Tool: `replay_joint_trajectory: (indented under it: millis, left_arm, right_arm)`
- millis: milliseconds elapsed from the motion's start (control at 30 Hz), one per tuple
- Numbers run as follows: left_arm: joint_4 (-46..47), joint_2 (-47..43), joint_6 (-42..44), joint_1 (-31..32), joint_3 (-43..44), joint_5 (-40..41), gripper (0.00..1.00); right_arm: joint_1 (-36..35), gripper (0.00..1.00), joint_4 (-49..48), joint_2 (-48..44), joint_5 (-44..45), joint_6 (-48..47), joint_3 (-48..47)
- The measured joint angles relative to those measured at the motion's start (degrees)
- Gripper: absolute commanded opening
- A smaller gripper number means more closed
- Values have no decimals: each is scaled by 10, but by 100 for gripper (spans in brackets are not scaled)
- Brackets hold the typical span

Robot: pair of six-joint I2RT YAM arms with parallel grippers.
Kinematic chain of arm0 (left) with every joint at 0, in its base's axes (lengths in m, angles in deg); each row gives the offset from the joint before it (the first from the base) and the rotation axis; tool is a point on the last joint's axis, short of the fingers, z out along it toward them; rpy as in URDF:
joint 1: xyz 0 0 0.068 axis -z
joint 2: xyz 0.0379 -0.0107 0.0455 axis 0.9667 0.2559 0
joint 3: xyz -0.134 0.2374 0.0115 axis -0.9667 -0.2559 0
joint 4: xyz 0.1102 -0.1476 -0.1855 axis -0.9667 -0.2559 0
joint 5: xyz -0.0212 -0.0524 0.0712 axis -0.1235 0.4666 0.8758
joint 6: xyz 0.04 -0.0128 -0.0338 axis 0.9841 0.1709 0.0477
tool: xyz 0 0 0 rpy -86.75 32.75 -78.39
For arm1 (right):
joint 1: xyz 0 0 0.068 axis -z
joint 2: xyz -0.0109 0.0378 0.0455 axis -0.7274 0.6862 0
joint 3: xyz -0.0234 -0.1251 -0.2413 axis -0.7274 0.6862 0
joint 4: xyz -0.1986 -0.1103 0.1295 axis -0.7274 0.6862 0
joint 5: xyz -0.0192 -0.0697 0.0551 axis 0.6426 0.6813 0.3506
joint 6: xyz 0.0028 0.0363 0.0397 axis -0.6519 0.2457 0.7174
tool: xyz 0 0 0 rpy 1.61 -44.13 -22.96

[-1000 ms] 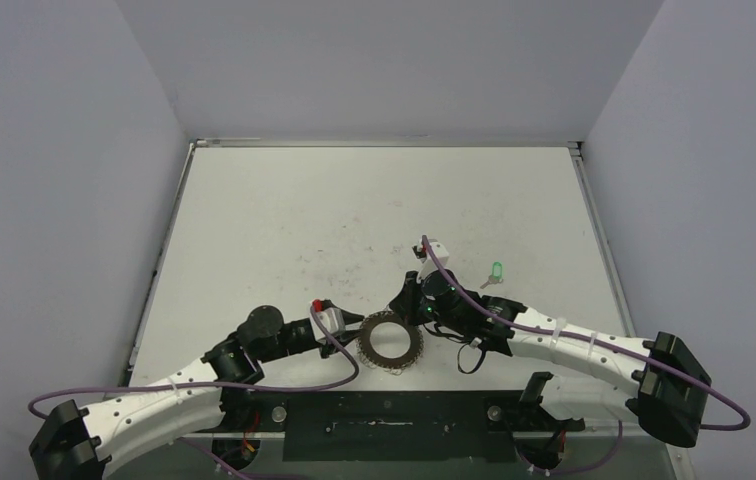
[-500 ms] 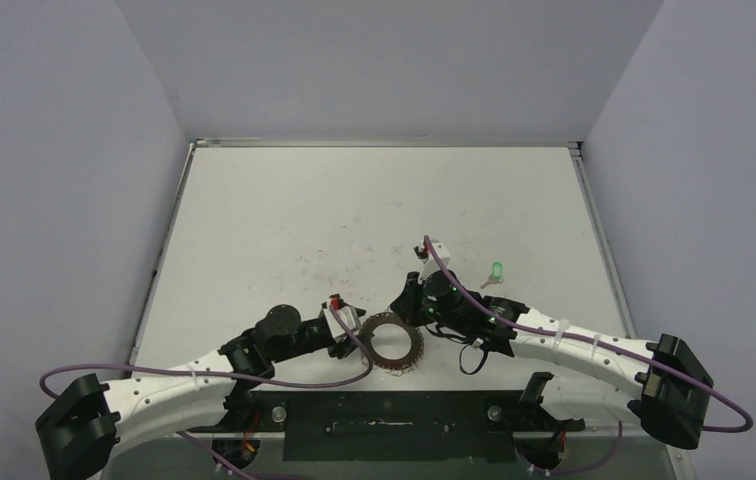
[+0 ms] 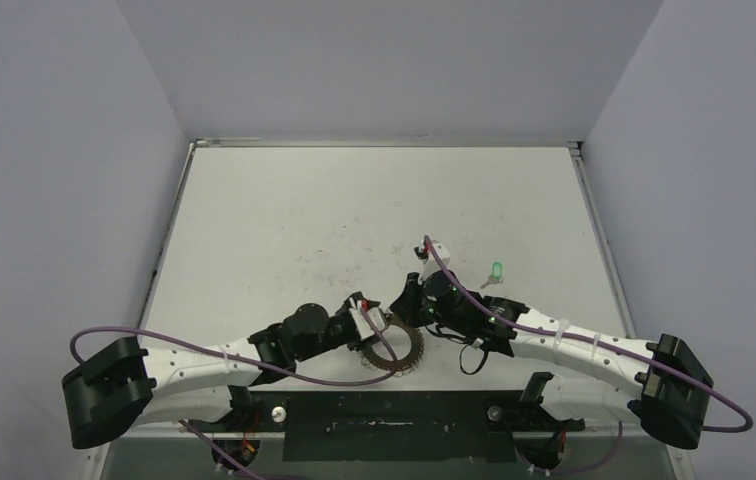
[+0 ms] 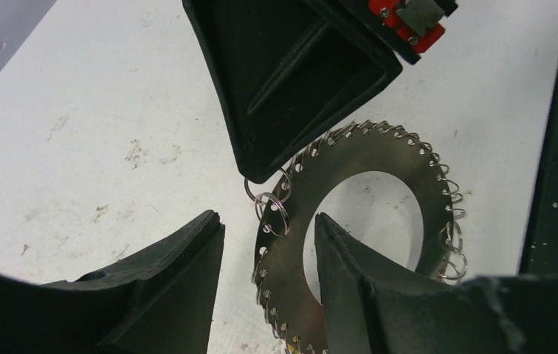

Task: Put the keys on the keyring

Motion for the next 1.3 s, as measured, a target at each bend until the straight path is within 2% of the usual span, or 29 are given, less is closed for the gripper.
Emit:
replay_joint_trajectory:
  millis: [100, 267, 700, 1300]
  left_arm:
    - [15, 21, 9, 4, 5, 15, 31]
    - [25, 36, 21, 6, 7, 26, 1]
    - [-6, -24, 19, 7, 7, 26, 0]
    - [-1, -88, -2, 9, -30, 26, 0]
  right_arm:
    - [0, 0, 0, 0, -1, 1, 0]
    - [0, 0, 0, 0, -2, 4, 0]
    - [0, 0, 7, -17, 12, 25, 2]
    - [-5, 0, -3, -37, 7, 150, 21]
